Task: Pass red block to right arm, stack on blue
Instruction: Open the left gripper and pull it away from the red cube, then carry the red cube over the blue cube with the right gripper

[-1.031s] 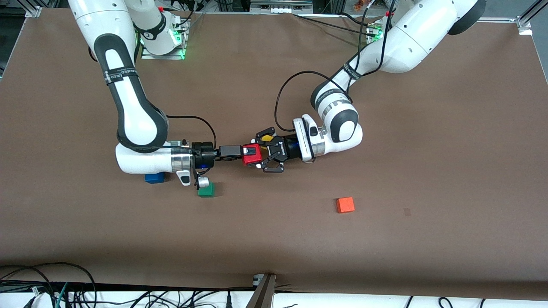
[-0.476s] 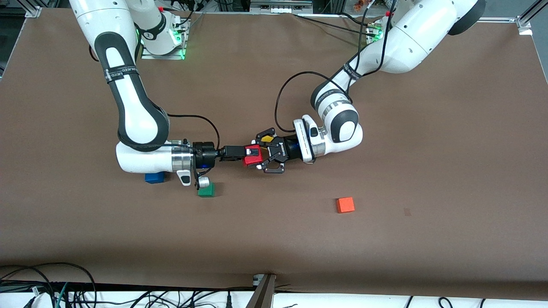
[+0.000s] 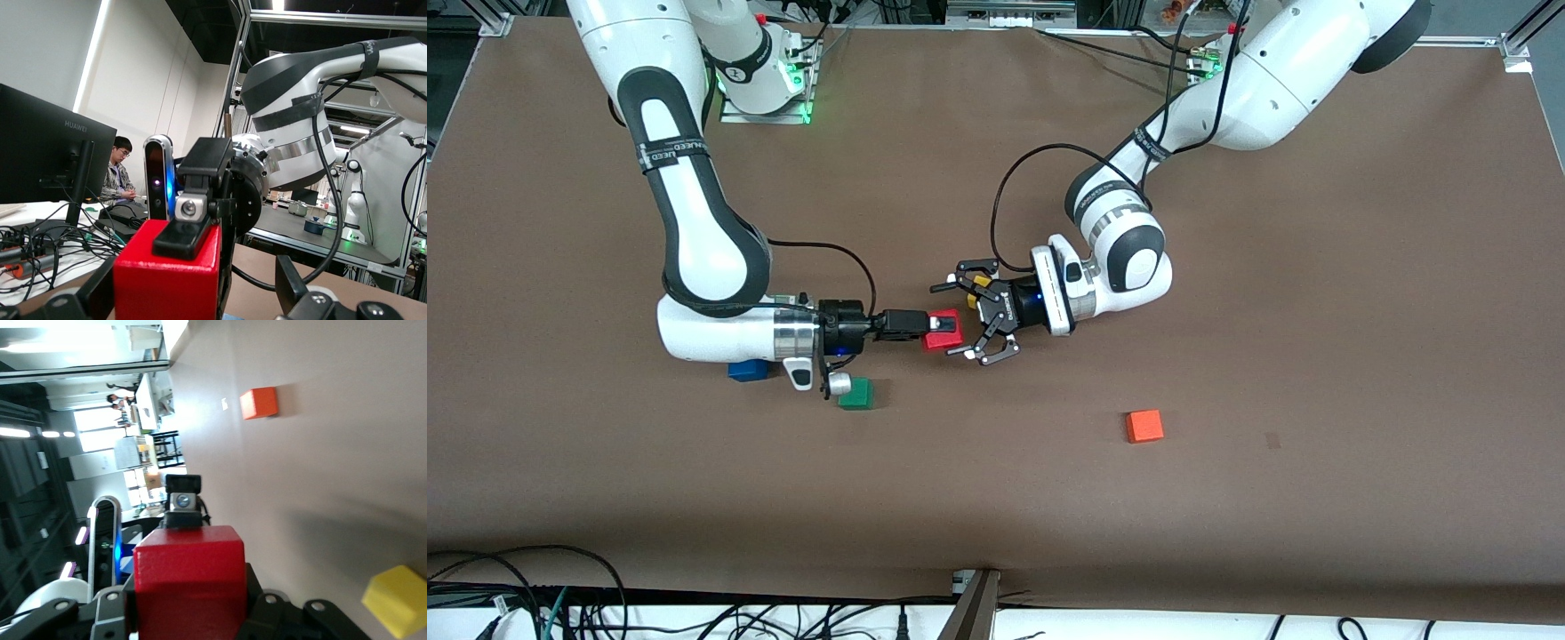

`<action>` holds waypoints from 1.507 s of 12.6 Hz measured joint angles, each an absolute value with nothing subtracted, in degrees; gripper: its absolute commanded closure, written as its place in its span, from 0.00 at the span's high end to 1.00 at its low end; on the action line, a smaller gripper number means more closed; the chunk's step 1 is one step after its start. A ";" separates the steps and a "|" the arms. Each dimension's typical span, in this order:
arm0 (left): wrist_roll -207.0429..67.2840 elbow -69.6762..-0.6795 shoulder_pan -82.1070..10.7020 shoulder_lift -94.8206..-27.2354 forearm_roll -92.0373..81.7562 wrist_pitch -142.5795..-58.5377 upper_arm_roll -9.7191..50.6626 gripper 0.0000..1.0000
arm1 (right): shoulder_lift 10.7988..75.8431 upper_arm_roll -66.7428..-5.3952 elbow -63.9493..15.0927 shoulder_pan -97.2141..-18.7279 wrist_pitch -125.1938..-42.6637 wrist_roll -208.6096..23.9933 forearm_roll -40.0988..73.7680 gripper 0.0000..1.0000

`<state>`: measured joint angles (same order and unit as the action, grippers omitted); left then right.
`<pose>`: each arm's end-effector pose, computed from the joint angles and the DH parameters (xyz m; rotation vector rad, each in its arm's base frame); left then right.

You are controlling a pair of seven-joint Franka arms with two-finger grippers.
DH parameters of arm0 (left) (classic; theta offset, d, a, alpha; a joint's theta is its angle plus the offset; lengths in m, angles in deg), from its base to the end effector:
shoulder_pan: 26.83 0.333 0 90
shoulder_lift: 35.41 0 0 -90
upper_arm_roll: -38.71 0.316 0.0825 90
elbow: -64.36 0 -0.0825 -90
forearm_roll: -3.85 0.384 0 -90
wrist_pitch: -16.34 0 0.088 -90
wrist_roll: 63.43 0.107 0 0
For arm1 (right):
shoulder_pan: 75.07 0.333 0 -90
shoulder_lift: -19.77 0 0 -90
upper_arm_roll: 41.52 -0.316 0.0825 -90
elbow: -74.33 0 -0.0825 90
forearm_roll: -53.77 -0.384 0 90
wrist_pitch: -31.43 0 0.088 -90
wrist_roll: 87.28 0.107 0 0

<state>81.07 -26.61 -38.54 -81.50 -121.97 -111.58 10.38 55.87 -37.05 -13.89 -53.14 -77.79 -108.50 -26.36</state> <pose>0.5776 -0.4342 0.2414 1.3853 -0.7549 1.3205 0.6494 0.2888 0.3122 -1.9449 0.0318 0.1867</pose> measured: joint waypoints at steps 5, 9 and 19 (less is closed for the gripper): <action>71.75 -25.96 -36.51 -81.49 -114.95 -111.57 10.86 1.00 | 54.28 -31.37 -12.77 -53.42 -77.97 -108.49 -7.97 0.00; 55.39 -25.13 -29.55 -81.15 -98.66 -110.16 10.85 1.00 | 53.20 -27.76 -12.73 -53.52 -78.03 -108.53 9.67 0.00; 17.06 -24.89 -12.83 -78.40 -58.51 -94.73 11.44 1.00 | 51.84 -24.39 -16.93 -50.91 -85.43 -96.68 43.96 0.00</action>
<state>17.06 -24.89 -12.83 -78.40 -58.51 -94.73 11.44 51.84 -24.39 -16.93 -50.91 -85.43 -96.68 43.96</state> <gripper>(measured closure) 0.000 0.427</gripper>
